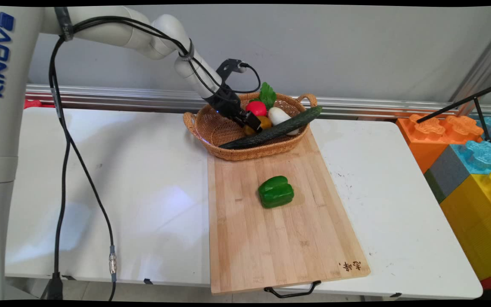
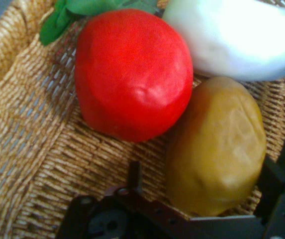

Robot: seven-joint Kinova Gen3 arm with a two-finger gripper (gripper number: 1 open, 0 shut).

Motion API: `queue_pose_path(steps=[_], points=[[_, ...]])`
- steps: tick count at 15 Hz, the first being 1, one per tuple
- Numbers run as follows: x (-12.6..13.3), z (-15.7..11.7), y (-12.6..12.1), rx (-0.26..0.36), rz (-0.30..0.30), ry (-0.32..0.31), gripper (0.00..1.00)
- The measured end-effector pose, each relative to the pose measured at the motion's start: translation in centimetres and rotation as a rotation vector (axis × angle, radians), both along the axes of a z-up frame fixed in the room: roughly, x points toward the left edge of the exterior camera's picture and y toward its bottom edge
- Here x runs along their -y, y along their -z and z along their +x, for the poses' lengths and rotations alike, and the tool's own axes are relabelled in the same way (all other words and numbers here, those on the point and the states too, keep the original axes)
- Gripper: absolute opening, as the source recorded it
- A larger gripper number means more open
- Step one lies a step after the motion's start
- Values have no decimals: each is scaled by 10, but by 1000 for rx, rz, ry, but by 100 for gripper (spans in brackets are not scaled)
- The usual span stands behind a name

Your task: Pick up the potato from the vegetable basket, then place the picked object on the cutting board

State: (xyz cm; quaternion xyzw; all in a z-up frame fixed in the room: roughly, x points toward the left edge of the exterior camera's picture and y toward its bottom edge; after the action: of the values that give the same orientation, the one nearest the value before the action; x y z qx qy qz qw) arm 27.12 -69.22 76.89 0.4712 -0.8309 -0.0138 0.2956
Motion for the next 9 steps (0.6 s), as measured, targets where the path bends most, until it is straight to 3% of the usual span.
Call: queue_pose_path(steps=[1,9], points=[[0,-1,1,-3,-3,-1,0],[-10,1,-10,-18,-27,19,0]])
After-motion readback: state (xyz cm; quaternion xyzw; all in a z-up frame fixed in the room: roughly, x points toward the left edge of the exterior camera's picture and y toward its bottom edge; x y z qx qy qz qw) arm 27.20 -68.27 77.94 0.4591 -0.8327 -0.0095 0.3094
